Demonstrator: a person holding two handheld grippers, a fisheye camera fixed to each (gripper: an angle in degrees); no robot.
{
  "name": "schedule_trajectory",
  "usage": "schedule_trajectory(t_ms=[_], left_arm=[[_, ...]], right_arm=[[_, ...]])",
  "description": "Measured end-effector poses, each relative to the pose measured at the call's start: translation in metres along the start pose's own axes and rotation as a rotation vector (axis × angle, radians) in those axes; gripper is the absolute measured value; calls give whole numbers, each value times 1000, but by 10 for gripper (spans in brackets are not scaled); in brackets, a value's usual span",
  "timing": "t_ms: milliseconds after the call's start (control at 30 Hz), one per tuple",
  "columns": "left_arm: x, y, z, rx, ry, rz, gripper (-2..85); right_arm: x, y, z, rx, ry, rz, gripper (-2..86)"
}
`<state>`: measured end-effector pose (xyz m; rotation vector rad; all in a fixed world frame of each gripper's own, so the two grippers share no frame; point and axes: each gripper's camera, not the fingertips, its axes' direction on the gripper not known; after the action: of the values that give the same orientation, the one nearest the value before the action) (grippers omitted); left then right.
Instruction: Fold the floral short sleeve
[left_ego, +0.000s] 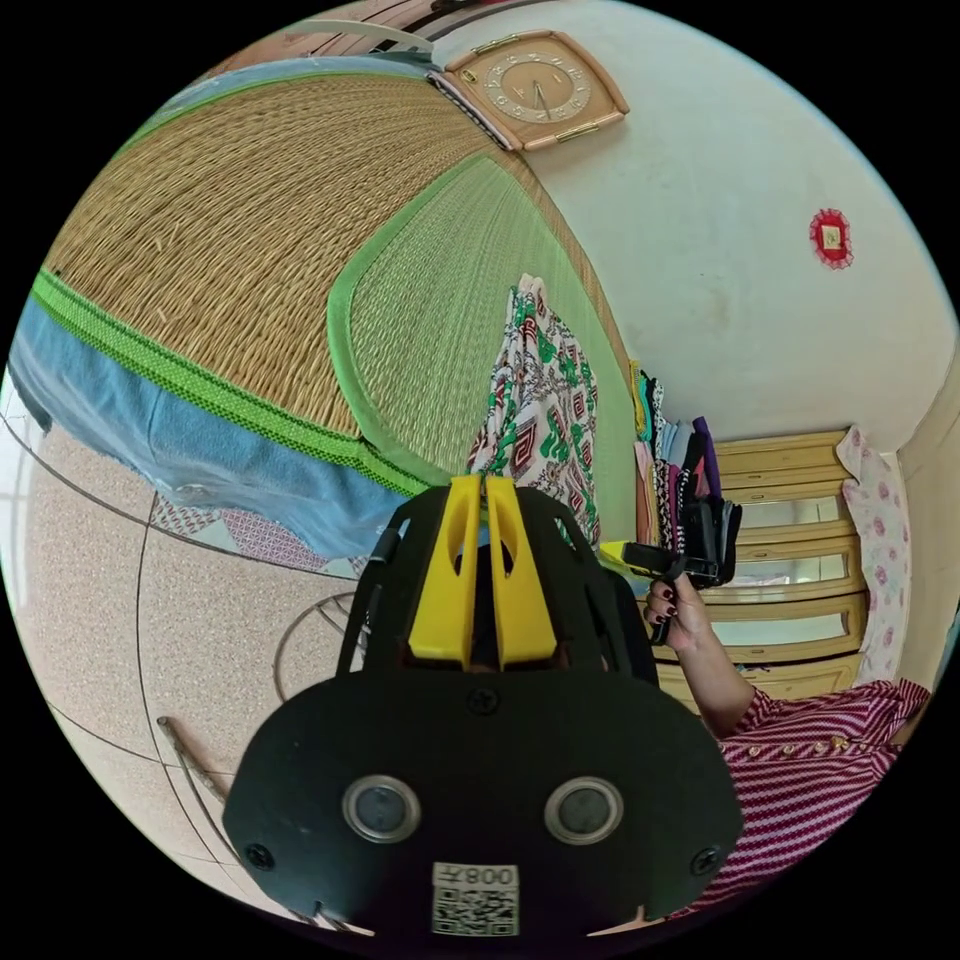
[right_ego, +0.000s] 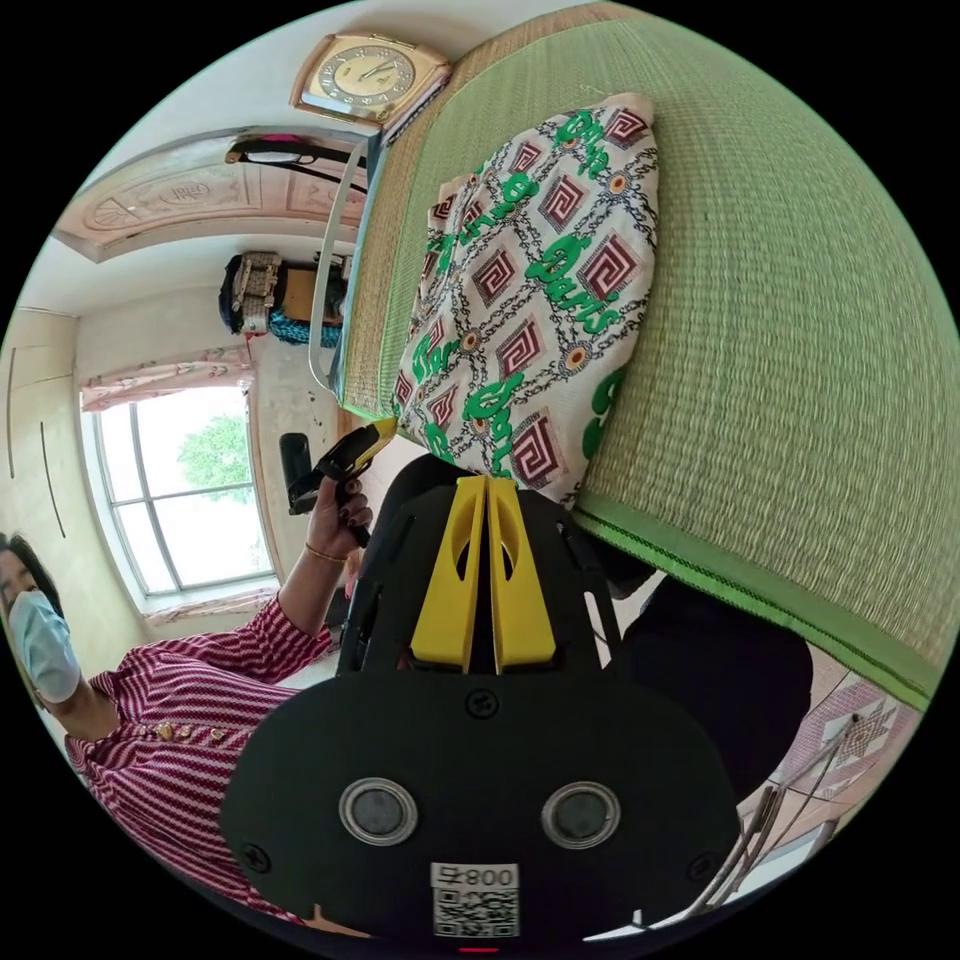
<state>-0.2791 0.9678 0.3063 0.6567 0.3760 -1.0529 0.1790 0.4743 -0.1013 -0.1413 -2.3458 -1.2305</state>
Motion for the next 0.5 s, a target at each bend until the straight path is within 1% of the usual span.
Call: schedule_trajectory(t_ms=[133, 333, 400, 500], left_arm=[[5, 9, 3, 3, -38, -4, 8], [22, 27, 2, 31, 17, 25, 21], [34, 32, 8, 5, 48, 59, 31], [59, 36, 27, -81, 97, 135, 48]], right_arm=[[19, 23, -8, 36, -24, 23, 5], [45, 55, -22, 83, -51, 54, 21], [54, 62, -22, 88, -58, 67, 27], [69, 71, -20, 93, -81, 88, 37]])
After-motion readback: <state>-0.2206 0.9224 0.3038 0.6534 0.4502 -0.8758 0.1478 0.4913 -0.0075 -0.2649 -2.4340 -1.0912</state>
